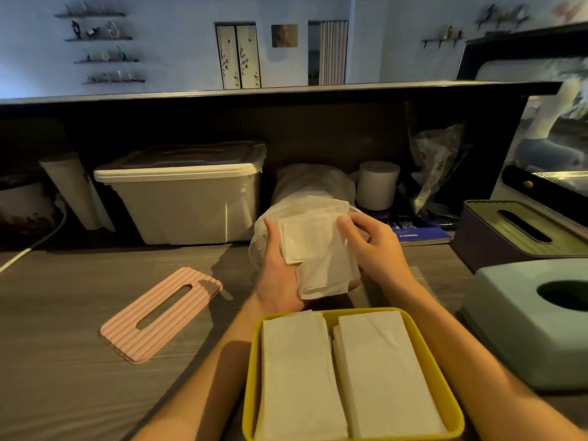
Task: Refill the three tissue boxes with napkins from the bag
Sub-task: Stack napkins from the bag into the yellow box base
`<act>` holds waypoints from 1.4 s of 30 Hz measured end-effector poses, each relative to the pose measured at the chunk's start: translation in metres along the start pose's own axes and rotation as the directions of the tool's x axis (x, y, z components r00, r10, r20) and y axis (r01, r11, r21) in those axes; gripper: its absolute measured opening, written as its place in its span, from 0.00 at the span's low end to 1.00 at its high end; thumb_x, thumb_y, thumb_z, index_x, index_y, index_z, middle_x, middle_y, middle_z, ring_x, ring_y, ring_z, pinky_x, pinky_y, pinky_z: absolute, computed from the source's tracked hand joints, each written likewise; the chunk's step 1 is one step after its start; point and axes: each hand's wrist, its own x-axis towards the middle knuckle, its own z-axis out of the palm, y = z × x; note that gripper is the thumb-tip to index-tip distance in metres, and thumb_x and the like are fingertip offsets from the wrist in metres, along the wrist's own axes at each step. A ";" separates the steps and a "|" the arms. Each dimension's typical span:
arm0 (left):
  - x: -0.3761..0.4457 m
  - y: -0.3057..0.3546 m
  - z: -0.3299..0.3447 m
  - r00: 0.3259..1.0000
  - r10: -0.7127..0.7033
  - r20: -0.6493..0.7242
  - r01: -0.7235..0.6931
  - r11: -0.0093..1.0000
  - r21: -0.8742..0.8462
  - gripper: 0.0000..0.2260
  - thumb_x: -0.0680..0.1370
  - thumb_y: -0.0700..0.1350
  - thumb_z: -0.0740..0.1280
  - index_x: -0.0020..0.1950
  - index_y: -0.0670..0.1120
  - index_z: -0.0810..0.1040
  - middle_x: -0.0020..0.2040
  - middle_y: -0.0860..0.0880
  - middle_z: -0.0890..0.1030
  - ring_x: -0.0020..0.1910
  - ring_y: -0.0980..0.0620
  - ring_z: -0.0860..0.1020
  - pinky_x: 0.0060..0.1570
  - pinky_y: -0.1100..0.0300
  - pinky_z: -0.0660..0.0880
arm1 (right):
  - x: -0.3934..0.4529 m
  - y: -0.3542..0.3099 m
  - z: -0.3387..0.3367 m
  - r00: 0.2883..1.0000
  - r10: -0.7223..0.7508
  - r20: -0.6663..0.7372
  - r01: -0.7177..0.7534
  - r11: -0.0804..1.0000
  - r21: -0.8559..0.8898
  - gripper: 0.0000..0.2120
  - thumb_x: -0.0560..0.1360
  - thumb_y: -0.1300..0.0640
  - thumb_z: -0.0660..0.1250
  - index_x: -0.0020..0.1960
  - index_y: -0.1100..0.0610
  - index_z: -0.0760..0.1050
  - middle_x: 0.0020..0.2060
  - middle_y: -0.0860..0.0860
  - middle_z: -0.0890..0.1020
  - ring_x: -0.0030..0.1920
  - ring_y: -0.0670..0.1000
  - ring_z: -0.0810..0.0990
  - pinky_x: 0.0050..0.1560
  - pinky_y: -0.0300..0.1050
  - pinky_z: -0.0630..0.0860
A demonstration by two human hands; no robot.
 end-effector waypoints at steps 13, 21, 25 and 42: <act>0.008 -0.002 -0.010 0.987 -0.072 0.141 0.062 0.995 0.079 0.27 0.78 0.67 0.62 0.71 0.52 0.71 0.58 0.41 0.84 0.55 0.39 0.84 0.53 0.43 0.82 | 0.001 -0.001 -0.008 0.927 -0.353 -0.129 0.311 0.912 -0.267 0.23 0.72 0.50 0.79 0.64 0.50 0.75 0.55 0.44 0.75 0.52 0.41 0.76 0.49 0.28 0.73; 0.009 -0.008 -0.009 0.990 0.032 0.135 -0.081 0.922 0.378 0.34 0.72 0.74 0.64 0.71 0.55 0.73 0.65 0.45 0.81 0.64 0.46 0.80 0.68 0.45 0.74 | 0.002 0.001 -0.011 0.870 -0.433 0.237 0.493 0.736 -0.464 0.28 0.72 0.38 0.71 0.71 0.43 0.75 0.60 0.40 0.80 0.60 0.42 0.67 0.59 0.36 0.62; 0.008 -0.007 -0.009 0.988 0.045 0.150 -0.098 0.925 0.368 0.25 0.74 0.72 0.60 0.63 0.58 0.75 0.61 0.47 0.83 0.61 0.49 0.81 0.65 0.51 0.76 | 0.004 0.001 -0.011 0.862 -0.470 0.190 0.502 0.741 -0.446 0.21 0.73 0.45 0.75 0.65 0.45 0.79 0.52 0.39 0.78 0.55 0.43 0.67 0.56 0.46 0.67; 0.011 -0.008 -0.035 0.959 -0.045 0.280 -0.051 0.943 0.329 0.34 0.70 0.36 0.72 0.74 0.49 0.66 0.66 0.42 0.77 0.64 0.41 0.78 0.55 0.51 0.80 | 0.007 -0.016 -0.031 0.986 -0.060 -0.158 0.105 0.949 0.297 0.14 0.80 0.55 0.70 0.65 0.53 0.76 0.56 0.48 0.83 0.55 0.44 0.83 0.48 0.37 0.81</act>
